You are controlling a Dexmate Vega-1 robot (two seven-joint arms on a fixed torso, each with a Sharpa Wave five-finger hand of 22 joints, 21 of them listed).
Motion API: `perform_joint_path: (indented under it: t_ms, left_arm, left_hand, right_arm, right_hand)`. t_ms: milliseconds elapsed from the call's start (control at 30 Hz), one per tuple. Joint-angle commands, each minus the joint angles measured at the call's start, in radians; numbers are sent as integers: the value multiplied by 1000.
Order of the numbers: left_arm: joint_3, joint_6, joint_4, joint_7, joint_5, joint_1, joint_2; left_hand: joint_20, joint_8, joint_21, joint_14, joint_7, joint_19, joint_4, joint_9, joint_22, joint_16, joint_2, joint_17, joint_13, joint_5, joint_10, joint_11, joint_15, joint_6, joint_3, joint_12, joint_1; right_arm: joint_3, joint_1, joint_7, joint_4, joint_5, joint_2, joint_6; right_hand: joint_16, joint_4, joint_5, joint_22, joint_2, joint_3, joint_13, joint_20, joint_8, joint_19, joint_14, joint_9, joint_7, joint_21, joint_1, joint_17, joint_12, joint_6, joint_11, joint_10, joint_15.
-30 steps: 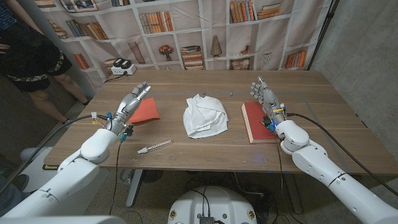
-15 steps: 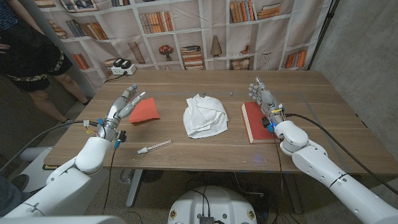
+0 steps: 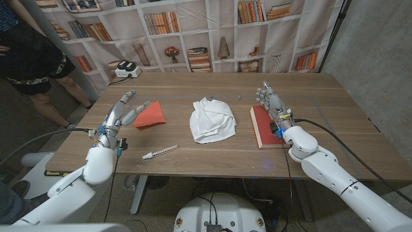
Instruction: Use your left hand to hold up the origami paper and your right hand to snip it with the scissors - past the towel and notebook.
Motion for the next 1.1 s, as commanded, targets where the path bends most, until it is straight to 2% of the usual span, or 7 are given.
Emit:
perform_joint_path:
  t_ms: [33,133,233,367,767,933,1100]
  left_arm:
    - [19,259,-90,98,217,27,-21]
    - [32,322,-105,101,260,22,-26]
    - [44,364,-115,99,291,16,-28]
    - [61,422,-127,83,332,4,-25]
    - [100,598,-186,-53,389,-31,11]
    - [113,627,-195,-71,415,-45,23]
    - [157,700,-201,-72,496,-70,31]
  left_hand:
    - [-15,-5,-4,16,-15,13,-30,4,2,-9,-5,1,3,0,10,-11,-7,15,8,-6,49]
    - [-17,1,-7,24,-21,16,-45,5,2,-11,-7,1,3,-1,21,-21,-9,43,13,-7,79]
    - [-24,12,-6,55,-39,31,-53,6,3,-9,-12,1,3,-6,58,-29,-22,92,15,-2,104]
    - [-31,16,6,110,-46,82,-55,8,4,-3,-17,-1,4,-12,119,-51,-46,134,13,6,126]
    - [-29,26,20,176,-53,139,-54,8,7,2,-16,0,4,-18,184,-65,-54,205,14,9,154]
    - [-30,29,39,245,-42,201,-56,8,8,11,-17,-1,5,-23,234,-57,-64,247,16,12,181]
    - [-28,34,46,277,-49,227,-51,9,9,12,-17,-1,5,-27,273,-69,-71,283,13,16,185]
  right_arm:
    - [-10,10,9,2,9,6,-16]
    - [-15,19,18,17,11,13,-9]
    - [-16,23,19,22,16,18,-10]
    - [-19,27,25,29,14,19,-6]
    - [-18,24,29,43,26,21,-7]
    - [-15,19,26,42,31,20,-9]
    - [-12,16,22,39,34,19,-12]
  right_hand:
    - [-1,-5,-5,4,5,1,3,-8,-1,6,8,4,-1,-3,9,5,2,8,0,0,2]
    - [-1,-5,-5,4,5,0,3,-7,-2,5,8,4,0,-4,9,5,2,7,1,0,3]
    - [-1,-5,-6,4,5,0,3,-7,-2,5,7,4,-1,-4,9,5,2,7,1,0,2]
    - [-2,-5,-6,4,6,0,3,-6,-2,5,7,4,-1,-4,8,5,2,7,1,0,3]
    - [-2,-7,-7,4,7,-1,3,-7,-3,4,7,4,-2,-5,8,5,2,6,2,1,4]
    - [-2,-7,-7,4,7,-2,3,-8,-3,4,6,4,-2,-5,8,5,1,6,1,0,4]
    - [-2,-8,-7,4,8,-2,3,-7,-3,4,6,4,-2,-5,8,5,1,6,1,0,4]
